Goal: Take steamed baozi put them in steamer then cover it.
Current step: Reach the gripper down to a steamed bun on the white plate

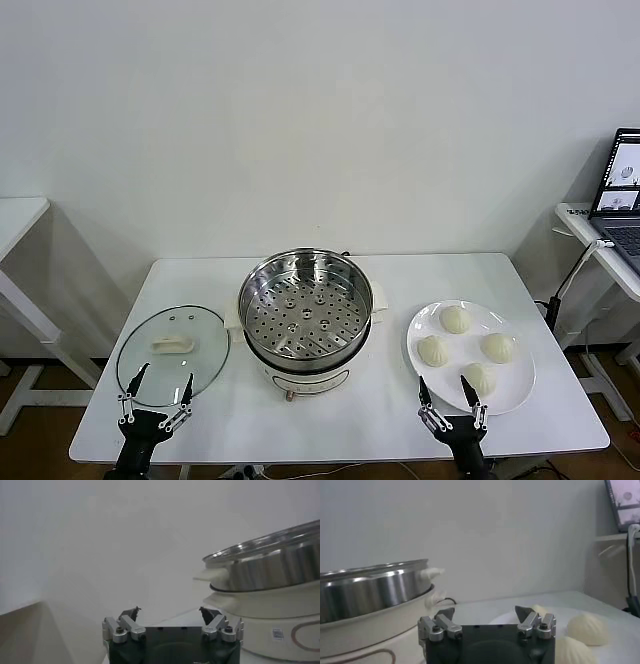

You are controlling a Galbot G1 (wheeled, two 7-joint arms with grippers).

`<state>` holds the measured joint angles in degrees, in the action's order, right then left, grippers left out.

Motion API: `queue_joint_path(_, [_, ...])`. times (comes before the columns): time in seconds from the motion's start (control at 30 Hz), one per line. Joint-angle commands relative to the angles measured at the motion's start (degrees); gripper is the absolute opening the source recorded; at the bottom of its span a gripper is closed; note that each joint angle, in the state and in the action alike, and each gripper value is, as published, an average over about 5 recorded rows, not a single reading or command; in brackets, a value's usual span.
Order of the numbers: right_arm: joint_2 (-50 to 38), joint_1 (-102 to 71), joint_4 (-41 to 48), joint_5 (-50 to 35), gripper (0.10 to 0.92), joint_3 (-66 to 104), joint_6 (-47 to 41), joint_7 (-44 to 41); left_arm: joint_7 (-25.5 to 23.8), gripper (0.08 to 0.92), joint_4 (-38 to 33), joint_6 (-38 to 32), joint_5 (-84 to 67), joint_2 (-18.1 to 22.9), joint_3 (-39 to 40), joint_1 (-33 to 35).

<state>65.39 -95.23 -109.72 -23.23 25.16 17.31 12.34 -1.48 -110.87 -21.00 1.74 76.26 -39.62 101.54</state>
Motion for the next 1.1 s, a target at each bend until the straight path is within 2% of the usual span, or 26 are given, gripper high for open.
queue_joint_path(0.03, [-1.4,5.3,-0.6,-1.5,0.823,1.5,-4.9,2.4,0.1,0.823,-1.1,-0.2,-0.1,0.0,0.1,0.4])
queue_joint_path(0.17, [-5.8,17.6,2.7,-5.9,0.823,1.8,-10.4,3.9,0.4,0.823,-2.4,-0.6,0.5,-0.1,0.4,0.8])
queue_joint_path(0.3, [-11.4,33.1,11.3,-12.7,0.823,-2.0,-14.6,5.3,0.7,0.823,-3.0,-1.1,1.2,-0.3,0.8,0.9])
queue_joint_path(0.5, [-18.3,52.1,27.0,-19.8,0.823,-12.3,-16.7,-2.9,0.8,0.823,-2.6,-1.4,1.5,-0.2,1.0,0.6])
queue_joint_path(0.6, [-21.6,58.9,35.1,-21.1,0.823,-18.0,-16.8,-13.3,0.8,0.823,-2.5,-1.6,1.6,-0.3,1.2,0.4])
queue_joint_path(0.7, [-25.1,63.8,41.4,-19.5,0.823,-23.6,-17.0,-29.5,0.8,0.823,-2.6,-1.6,1.6,-0.3,1.2,0.3])
queue_joint_path(0.83, [-28.6,73.0,49.4,-10.0,0.823,-32.8,-15.7,-55.8,0.9,0.823,-2.6,-1.6,1.7,-0.4,1.3,0.3])
queue_joint_path(0.9, [-29.0,78.6,53.1,-4.5,0.823,-37.8,-14.1,-65.6,1.2,0.823,-2.5,-1.7,1.7,-0.3,1.5,0.2])
queue_joint_path(0.97, [-28.7,84.2,56.3,0.5,0.823,-42.6,-12.7,-73.3,1.5,0.823,-2.5,-1.9,1.8,-0.1,1.7,0.1])
queue_joint_path(1.1, [-27.0,92.2,60.0,10.4,0.823,-50.5,-12.0,-82.8,1.7,0.823,-2.5,-1.9,2.0,0.2,1.8,0.1])
